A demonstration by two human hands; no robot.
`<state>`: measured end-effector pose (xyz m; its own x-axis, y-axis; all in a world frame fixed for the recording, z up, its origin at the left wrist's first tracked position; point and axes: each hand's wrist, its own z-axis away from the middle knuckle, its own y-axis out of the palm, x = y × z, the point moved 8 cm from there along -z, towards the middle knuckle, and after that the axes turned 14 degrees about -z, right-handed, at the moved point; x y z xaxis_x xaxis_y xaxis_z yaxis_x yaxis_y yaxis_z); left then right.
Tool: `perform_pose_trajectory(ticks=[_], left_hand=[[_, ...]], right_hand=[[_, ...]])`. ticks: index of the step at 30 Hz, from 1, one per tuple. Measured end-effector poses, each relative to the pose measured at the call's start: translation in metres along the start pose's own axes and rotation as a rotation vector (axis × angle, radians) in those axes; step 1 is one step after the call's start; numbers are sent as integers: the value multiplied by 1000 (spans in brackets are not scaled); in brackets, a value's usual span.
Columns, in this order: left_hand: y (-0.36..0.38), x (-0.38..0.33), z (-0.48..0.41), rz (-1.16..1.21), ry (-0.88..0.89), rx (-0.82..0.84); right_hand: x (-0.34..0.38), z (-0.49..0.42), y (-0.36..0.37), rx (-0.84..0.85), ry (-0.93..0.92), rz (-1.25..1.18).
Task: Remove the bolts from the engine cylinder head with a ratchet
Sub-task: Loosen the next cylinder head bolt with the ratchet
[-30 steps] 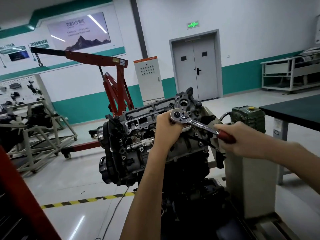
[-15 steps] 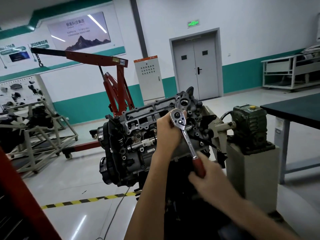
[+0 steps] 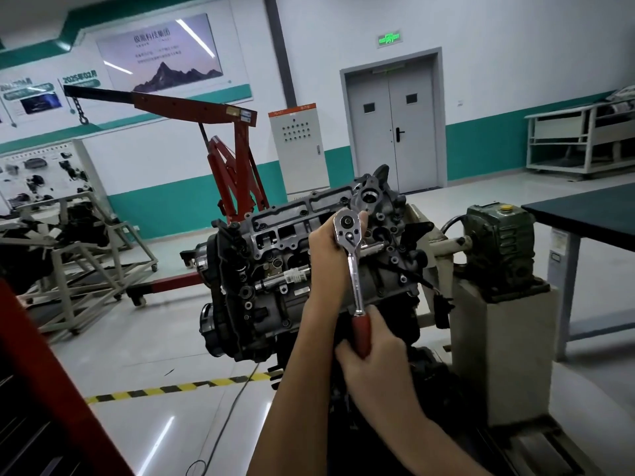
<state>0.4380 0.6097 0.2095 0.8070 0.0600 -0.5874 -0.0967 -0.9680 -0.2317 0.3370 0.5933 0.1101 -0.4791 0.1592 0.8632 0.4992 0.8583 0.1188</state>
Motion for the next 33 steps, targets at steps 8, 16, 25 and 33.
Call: perform_pose_trajectory(ticks=[8, 16, 25, 33], left_hand=[[7, 5, -12, -66, -5, 119], [6, 6, -5, 24, -5, 3], [5, 3, -6, 1, -25, 47], [8, 0, -8, -3, -37, 60]], right_hand=[[36, -50, -78, 453, -29, 570], [27, -45, -77, 281, -58, 500], [5, -12, -21, 123, 19, 142], [50, -80, -100, 453, -148, 738]])
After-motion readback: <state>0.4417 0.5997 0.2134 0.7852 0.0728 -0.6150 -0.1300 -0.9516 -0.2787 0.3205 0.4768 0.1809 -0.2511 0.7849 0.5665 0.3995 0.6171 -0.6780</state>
